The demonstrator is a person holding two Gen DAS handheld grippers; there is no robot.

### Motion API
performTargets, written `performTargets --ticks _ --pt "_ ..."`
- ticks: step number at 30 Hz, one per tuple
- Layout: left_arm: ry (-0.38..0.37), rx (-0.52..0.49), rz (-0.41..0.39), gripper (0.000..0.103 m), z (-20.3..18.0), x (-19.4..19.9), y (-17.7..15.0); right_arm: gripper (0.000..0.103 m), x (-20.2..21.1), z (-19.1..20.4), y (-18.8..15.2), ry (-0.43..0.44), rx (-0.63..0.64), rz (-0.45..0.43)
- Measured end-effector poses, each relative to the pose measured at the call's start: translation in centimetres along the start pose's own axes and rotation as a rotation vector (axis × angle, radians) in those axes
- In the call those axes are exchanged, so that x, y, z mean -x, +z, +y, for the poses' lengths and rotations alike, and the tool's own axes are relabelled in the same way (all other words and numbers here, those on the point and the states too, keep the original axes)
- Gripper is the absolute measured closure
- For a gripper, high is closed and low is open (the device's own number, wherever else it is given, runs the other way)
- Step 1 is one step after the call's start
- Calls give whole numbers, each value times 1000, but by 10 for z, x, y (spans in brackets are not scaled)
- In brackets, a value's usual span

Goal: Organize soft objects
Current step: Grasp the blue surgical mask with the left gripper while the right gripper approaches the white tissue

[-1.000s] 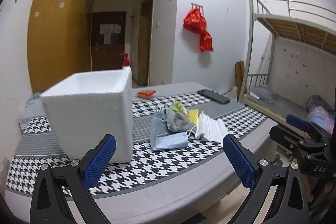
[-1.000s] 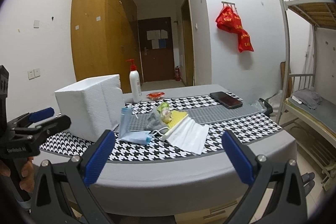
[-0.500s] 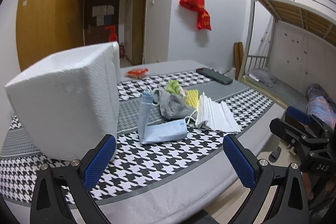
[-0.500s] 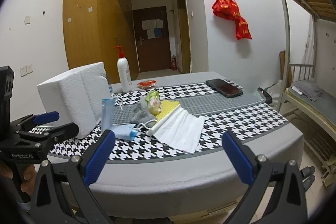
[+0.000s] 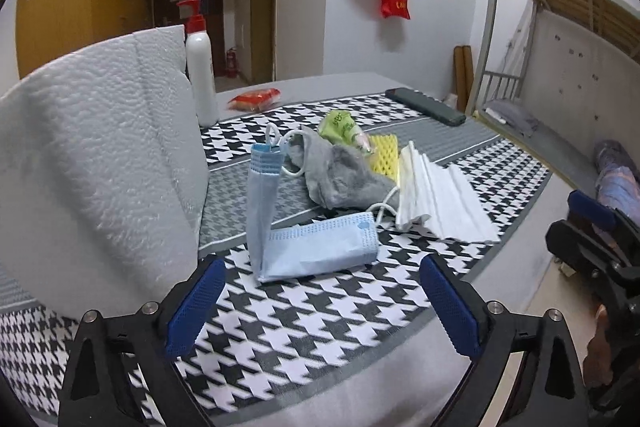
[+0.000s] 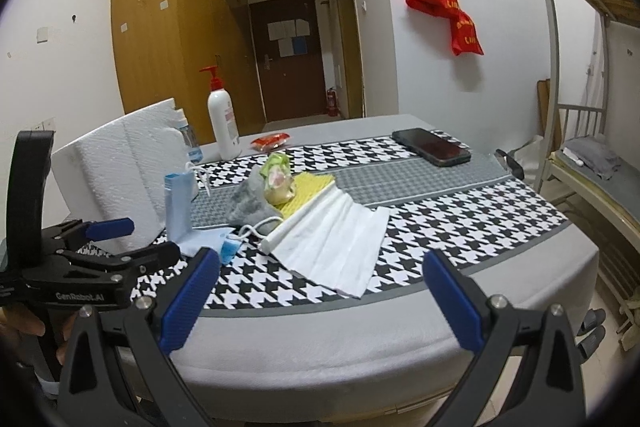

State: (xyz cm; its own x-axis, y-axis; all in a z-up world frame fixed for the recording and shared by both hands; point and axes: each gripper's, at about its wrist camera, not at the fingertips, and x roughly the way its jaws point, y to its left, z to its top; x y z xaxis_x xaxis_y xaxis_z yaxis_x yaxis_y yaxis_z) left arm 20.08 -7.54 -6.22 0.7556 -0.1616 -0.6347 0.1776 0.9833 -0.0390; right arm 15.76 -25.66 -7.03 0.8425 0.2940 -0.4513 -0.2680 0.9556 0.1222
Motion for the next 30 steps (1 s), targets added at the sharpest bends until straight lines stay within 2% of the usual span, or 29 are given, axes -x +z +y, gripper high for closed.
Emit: performTargets --ticks 6,10,21,26,30 --pt "0 41 21 13 9 -16 8 1 -14 -8 -1 7 -11 22" --pt "37 38 19 20 12 -22 10 1 -22 -11 -1 18 -10 31" --pt "73 56 86 40 18 -51 12 1 -42 -13 -1 41 -4 60" --pt "75 63 150 53 19 -62 12 1 -47 -17 0 38 -7 67" --pt "83 55 152 53 18 -61 11 1 -53 -19 2 35 -8 74"
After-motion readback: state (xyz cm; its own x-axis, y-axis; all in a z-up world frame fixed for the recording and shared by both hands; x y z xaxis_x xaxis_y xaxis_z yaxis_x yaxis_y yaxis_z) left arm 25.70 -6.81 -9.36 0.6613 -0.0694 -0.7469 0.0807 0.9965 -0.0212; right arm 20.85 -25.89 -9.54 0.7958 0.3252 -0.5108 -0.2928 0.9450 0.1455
